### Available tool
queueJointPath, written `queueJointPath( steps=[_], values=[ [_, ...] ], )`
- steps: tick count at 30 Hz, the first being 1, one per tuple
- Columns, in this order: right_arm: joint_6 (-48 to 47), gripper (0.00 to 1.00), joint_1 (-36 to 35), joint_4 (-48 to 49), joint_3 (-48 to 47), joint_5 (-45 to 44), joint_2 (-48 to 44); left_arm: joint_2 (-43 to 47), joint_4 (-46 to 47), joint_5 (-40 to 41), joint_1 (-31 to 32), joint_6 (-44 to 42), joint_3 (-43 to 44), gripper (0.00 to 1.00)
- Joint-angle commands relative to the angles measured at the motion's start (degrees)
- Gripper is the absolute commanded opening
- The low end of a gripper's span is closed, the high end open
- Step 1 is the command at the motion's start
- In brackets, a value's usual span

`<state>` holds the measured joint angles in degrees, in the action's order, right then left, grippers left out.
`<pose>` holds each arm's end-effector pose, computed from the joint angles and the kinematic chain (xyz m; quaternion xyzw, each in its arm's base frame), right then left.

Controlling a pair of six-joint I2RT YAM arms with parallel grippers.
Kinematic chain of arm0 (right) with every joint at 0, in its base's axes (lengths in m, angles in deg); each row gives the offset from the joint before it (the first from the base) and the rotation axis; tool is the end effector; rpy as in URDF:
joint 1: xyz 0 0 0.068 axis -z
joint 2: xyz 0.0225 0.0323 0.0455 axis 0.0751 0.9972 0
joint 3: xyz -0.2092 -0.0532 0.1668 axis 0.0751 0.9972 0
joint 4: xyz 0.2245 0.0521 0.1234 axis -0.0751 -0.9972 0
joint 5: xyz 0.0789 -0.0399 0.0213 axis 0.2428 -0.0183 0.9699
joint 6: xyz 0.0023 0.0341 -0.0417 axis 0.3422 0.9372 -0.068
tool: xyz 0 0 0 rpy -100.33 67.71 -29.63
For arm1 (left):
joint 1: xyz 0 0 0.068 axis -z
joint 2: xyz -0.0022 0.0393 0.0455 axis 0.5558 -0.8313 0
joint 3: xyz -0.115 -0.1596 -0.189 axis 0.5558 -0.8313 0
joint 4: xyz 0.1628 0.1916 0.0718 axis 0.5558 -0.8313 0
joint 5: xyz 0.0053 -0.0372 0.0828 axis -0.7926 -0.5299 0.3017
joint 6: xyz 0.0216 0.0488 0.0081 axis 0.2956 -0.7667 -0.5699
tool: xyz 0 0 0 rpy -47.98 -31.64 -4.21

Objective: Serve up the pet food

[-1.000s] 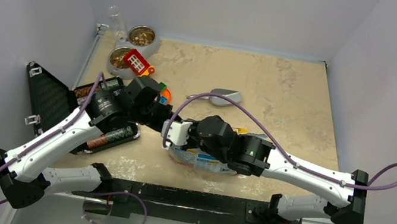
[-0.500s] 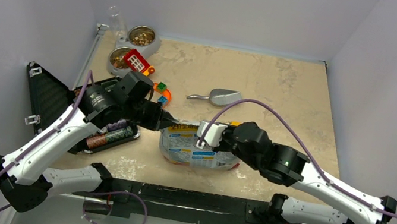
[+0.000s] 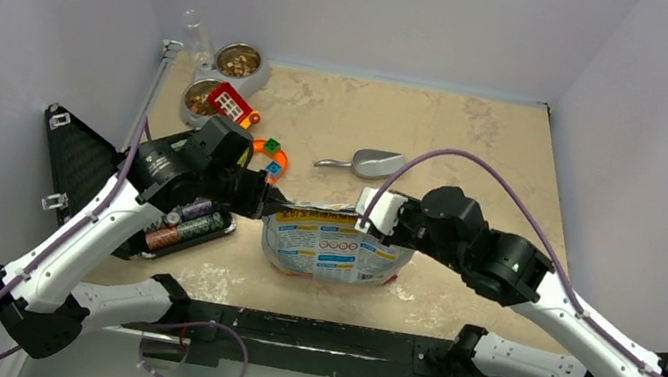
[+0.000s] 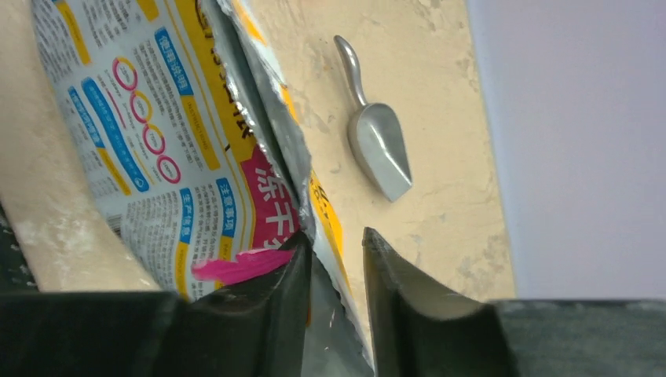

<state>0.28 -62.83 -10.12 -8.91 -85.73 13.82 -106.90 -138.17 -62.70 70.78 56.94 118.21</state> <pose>0.1033 0.1548 0.3755 -0.5899 0.6246 0.0138 0.5116 0.1397 -0.1126 0.3738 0.5982 -0.7372 0.3142 0.0108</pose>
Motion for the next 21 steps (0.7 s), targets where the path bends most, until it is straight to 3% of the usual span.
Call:
queueJointPath(
  steps=[1,6,13,17,21],
  values=[
    [3.7,0.48,-0.2,-8.2,-12.5,8.4,4.8,3.8,1.7,-0.7,-1.9,-0.7,1.4,0.0],
    [2.7,0.52,-5.9,-7.8,-20.2,13.5,15.2,3.9,3.0,-2.1,-1.8,0.4,2.5,0.0],
    [2.9,0.53,-11.6,-0.8,-23.7,3.6,24.8,3.3,3.1,-4.0,-1.8,0.6,3.8,0.0],
    [2.2,0.46,-12.5,1.6,-24.0,-7.6,28.5,3.7,1.9,-3.5,-1.8,-0.1,3.8,0.0],
    [0.2,0.38,-12.4,2.7,-21.5,-8.6,27.0,3.7,1.2,-3.3,-1.8,-1.1,3.7,0.0]
  ],
)
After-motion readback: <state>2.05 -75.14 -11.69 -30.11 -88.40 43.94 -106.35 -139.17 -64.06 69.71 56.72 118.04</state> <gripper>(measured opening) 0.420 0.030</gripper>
